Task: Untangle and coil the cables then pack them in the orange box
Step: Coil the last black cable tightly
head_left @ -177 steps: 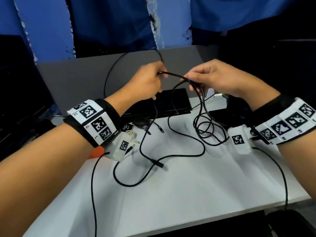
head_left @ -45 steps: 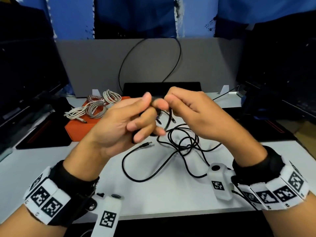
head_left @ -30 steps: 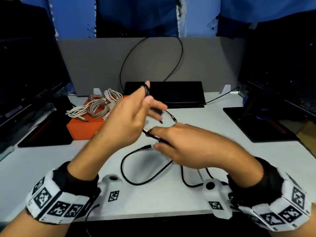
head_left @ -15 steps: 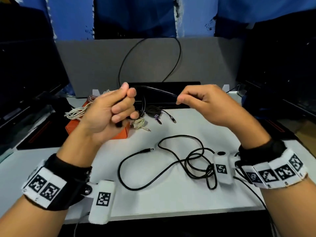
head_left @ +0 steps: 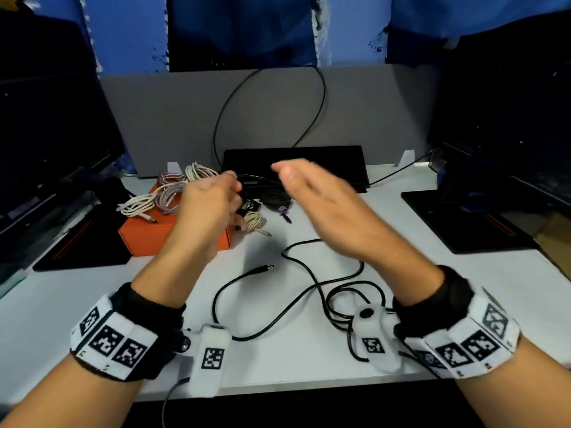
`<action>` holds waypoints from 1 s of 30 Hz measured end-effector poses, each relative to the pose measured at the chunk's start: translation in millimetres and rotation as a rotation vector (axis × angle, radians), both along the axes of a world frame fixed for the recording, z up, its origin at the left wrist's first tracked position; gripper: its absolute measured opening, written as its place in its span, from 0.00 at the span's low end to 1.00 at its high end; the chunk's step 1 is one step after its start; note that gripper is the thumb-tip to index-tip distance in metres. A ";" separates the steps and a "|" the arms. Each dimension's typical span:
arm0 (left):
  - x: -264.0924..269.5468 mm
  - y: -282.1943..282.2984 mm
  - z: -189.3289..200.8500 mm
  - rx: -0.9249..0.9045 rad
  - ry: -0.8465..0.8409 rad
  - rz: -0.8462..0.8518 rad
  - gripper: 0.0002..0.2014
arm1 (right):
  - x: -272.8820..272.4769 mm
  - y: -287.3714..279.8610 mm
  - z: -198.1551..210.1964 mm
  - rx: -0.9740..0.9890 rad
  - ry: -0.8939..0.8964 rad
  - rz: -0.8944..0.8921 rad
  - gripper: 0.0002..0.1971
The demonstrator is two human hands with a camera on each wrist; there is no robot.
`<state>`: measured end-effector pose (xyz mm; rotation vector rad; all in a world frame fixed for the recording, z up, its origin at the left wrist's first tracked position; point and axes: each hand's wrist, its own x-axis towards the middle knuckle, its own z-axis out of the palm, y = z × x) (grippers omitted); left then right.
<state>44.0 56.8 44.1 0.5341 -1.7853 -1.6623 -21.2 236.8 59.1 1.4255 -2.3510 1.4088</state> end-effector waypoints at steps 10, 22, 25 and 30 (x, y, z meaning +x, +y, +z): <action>-5.3 17.3 -11.5 -0.170 -0.234 -0.339 0.14 | 4.4 -10.5 45.3 -0.399 -0.535 0.428 0.39; -72.3 -35.4 32.9 0.010 -0.069 0.082 0.16 | -76.4 -29.0 6.7 0.717 0.072 -0.162 0.34; -68.0 -41.0 31.2 -0.126 -0.123 0.062 0.16 | -93.7 -6.8 28.5 0.527 -0.140 -0.115 0.27; -76.3 -24.2 16.6 -0.220 -0.191 -0.031 0.16 | -112.5 15.4 83.0 0.059 -0.358 -0.089 0.26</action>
